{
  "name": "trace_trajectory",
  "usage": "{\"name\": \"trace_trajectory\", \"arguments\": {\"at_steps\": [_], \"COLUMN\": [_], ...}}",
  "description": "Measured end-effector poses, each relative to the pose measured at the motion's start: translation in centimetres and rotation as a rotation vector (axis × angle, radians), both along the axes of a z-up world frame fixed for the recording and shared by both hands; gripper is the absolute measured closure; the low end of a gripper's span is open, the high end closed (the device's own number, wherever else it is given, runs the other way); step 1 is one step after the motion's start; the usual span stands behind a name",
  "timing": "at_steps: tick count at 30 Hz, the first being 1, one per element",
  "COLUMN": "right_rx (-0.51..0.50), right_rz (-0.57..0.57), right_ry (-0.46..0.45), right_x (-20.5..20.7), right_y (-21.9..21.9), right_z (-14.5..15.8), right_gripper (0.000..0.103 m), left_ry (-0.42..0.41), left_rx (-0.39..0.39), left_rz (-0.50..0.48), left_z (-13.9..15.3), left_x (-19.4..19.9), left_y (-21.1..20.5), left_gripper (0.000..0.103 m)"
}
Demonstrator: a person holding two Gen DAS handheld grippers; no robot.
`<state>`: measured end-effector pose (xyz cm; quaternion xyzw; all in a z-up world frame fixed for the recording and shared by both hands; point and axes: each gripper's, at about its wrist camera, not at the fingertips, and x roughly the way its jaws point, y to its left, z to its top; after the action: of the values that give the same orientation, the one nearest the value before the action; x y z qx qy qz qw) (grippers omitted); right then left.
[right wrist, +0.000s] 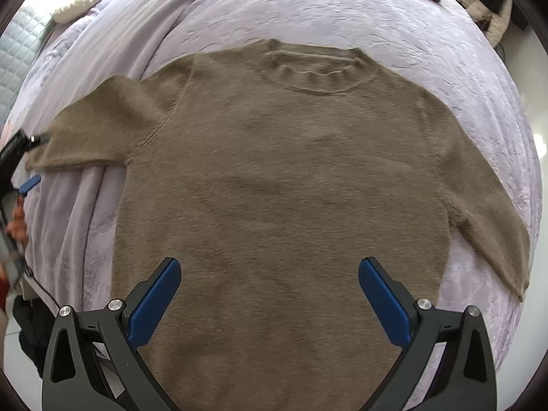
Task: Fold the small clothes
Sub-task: 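Grasp a sweater sleeve with the left gripper and fold it across the body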
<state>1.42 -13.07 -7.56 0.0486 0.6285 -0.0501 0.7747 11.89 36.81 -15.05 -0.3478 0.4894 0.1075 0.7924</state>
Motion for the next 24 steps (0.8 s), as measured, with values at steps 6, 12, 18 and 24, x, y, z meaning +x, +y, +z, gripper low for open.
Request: {"name": "trace_trajectory", "arguments": {"at_steps": [6,12,18,24], "right_rx": [-0.013,-0.01,0.009,0.034], "right_rz": [0.036,0.05,0.038,-0.016], "right_ry": [0.028,0.025,0.01,-0.016], "right_x": [0.6,1.0,0.9,0.0], "right_y": [1.6,2.2,1.7,-0.9], "right_z": [-0.6,-0.4,-0.1,0.6], "right_gripper": [0.0,0.0,0.0,0.0], "left_ry": [-0.035,-0.111,-0.249,-0.346], "left_rx": [-0.128,-0.145,-0.081,-0.056], "left_rz": [0.139,0.09,-0.104,-0.433], "left_z": [-2.5,-1.7,4.7,9.9], "left_x": [0.1,-0.1,1.0,2.5], "left_y": [3.9,3.1,-3.2,-15.8], "left_gripper": [0.039,0.095,0.095,0.095]}}
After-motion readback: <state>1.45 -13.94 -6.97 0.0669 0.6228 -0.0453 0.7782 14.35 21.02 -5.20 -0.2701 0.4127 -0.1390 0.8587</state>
